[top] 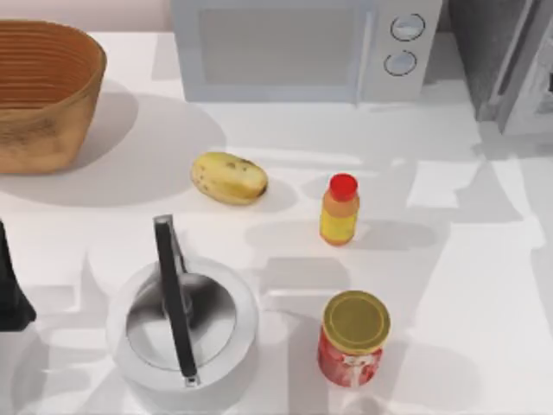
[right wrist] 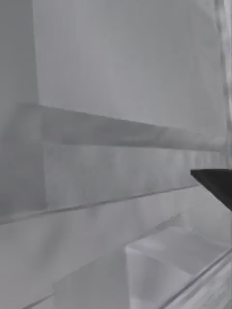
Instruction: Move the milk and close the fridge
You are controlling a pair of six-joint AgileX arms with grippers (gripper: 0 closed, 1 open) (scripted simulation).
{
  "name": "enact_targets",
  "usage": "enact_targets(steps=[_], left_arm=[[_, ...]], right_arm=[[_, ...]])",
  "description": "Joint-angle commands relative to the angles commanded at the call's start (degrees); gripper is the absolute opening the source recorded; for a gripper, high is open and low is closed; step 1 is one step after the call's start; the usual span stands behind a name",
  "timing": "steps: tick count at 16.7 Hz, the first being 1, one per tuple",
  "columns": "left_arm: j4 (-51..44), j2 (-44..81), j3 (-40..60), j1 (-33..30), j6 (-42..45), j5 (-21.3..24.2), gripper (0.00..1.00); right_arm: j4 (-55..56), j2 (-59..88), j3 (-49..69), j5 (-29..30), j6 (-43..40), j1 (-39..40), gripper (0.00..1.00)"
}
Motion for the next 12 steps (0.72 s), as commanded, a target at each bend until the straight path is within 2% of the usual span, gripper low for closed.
enact_targets(steps=[3,8,12], left_arm=[[0.0,0.0,0.0,0.0,0.0,0.0,1.0],[0.0,0.0,0.0,0.0,0.0,0.0,1.0],[0.0,0.0,0.0,0.0,0.0,0.0,1.0]], right_arm=[[-1.67,5.86,5.66,0.04,0.19,-0.06,1.0],[-4.61,17.17,21.4,0.11,0.56,-0.06,1.0],[-5.06,19.72,25.09,0.26,0.14,0.14,1.0]])
